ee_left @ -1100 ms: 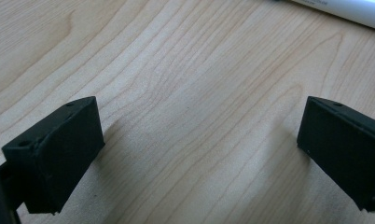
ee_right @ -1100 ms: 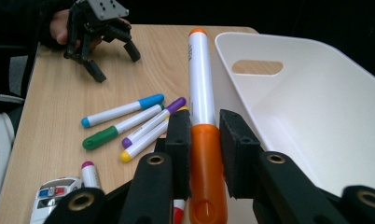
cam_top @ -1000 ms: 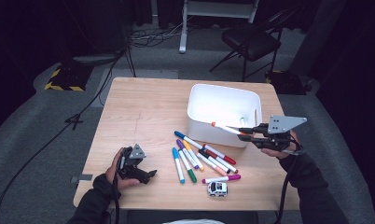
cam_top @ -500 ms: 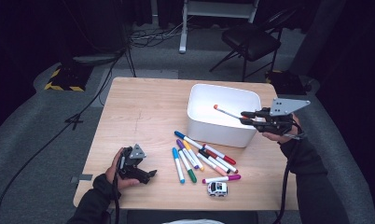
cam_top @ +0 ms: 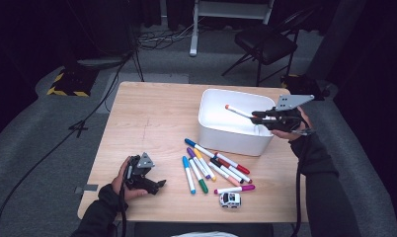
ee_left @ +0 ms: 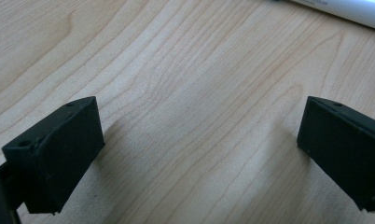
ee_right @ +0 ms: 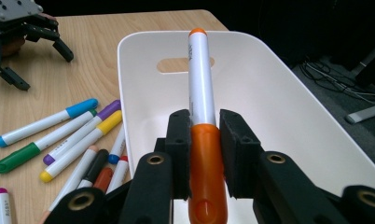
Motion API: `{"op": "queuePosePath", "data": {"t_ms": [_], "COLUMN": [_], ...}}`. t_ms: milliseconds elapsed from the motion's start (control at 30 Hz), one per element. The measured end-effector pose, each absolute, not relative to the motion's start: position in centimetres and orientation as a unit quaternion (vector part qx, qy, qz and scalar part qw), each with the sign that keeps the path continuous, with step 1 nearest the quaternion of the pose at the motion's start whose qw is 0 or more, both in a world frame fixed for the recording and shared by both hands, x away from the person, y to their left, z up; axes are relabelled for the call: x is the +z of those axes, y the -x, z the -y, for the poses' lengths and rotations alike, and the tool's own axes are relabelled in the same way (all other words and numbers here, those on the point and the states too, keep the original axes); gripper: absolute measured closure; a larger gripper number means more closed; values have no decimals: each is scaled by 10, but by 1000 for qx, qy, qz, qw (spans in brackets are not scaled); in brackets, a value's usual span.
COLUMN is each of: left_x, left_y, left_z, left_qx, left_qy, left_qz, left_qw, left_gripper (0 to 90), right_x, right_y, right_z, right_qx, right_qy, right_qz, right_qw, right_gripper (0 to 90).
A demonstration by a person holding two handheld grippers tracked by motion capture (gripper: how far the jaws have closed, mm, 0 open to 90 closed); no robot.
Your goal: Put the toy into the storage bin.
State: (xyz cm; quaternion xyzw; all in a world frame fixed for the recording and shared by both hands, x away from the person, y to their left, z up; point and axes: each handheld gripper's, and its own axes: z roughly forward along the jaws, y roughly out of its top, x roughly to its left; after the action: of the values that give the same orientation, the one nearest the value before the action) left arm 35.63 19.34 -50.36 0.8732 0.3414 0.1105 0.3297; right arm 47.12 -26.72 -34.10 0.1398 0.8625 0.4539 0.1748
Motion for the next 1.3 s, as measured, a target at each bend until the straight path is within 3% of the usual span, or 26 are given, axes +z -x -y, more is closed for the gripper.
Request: {"op": "queuePosePath", "data": {"t_ms": [867,1300], "left_x": [-504,-504], "left_y": [-356,-356], "left_z": [-193,-193], "left_qx": [110,110], "left_qy": [-873,-873], "left_qz": [-341,-341], "left_qw": [329,330], "left_gripper": [6,6], "right_x": [-359,-352], "right_y": [-483,-463], "right_z": [267,282], "right_qx": [337,407], "right_qy": [-162,-174], "right_qz": [-918,-884], "right_qw": [136,149], "right_gripper": [725,650]}}
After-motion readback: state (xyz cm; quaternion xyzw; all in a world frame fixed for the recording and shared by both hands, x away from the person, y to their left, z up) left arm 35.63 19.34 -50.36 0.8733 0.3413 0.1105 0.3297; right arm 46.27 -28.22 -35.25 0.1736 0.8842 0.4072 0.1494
